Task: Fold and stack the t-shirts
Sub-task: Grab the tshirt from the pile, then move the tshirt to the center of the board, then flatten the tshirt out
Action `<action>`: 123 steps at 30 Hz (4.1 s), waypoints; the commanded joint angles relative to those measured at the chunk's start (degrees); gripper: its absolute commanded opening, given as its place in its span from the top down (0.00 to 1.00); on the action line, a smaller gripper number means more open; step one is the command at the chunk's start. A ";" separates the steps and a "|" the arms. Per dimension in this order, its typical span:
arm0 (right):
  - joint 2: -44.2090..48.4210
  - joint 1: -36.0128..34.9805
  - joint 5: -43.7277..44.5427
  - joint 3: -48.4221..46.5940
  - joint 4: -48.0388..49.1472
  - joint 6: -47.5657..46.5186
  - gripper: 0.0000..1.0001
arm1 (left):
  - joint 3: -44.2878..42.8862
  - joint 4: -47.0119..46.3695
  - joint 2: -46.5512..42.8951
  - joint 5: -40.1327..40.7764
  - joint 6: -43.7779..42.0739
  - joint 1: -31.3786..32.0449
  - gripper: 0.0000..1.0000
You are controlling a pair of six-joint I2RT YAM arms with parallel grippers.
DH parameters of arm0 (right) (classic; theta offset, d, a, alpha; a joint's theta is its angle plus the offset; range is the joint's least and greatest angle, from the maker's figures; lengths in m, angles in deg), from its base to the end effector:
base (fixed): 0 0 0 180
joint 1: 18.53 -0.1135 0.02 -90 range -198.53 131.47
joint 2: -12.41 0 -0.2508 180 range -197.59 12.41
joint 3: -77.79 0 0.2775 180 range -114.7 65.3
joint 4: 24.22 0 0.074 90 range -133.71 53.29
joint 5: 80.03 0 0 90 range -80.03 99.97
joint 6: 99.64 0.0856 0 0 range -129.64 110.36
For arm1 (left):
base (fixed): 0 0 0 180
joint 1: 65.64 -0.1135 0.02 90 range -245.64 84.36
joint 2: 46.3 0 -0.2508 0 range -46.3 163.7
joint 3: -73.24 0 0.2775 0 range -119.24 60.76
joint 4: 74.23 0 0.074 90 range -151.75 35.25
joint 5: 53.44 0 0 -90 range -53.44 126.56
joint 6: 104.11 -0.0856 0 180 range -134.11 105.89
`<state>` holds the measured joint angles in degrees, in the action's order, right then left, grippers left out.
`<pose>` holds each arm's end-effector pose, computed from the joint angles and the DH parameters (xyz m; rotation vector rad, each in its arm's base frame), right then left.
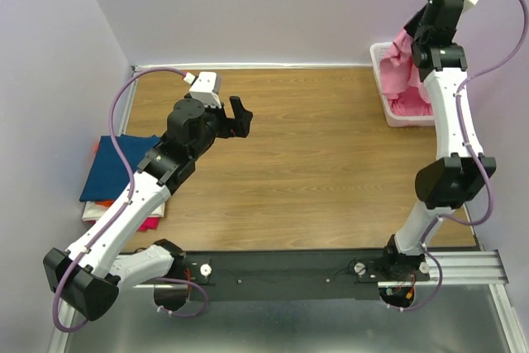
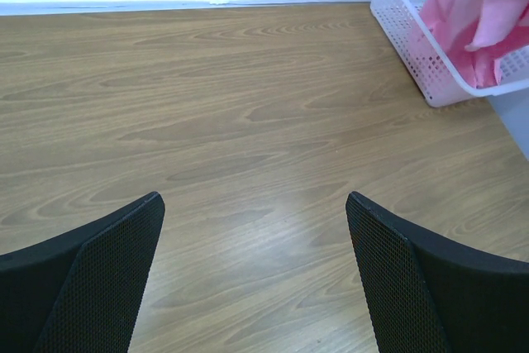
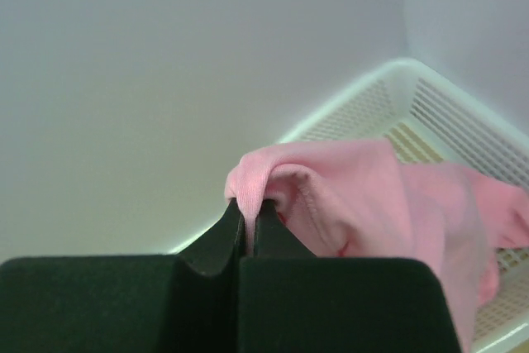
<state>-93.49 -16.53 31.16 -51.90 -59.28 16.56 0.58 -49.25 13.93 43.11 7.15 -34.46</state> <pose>0.4921 -0.0481 0.4366 0.6804 1.6167 -0.0190 0.2803 -0.1582 0.3564 0.0742 1.8210 -0.5516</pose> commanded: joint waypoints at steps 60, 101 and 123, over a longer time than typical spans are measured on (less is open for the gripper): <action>35.86 -33.55 -7.04 78.62 9.03 18.63 0.31 | 22.49 -16.09 14.47 7.16 29.89 -11.66 0.04; 42.71 -33.46 4.21 83.37 4.29 18.10 0.28 | 10.61 -13.19 32.34 12.70 32.62 -14.74 1.00; 23.83 -39.78 -0.98 74.67 11.05 16.60 0.36 | 12.63 -13.28 24.68 12.17 31.66 -14.74 1.00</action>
<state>-67.62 -54.41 28.78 24.11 -49.40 32.51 12.68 -62.32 40.70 55.04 39.65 -48.78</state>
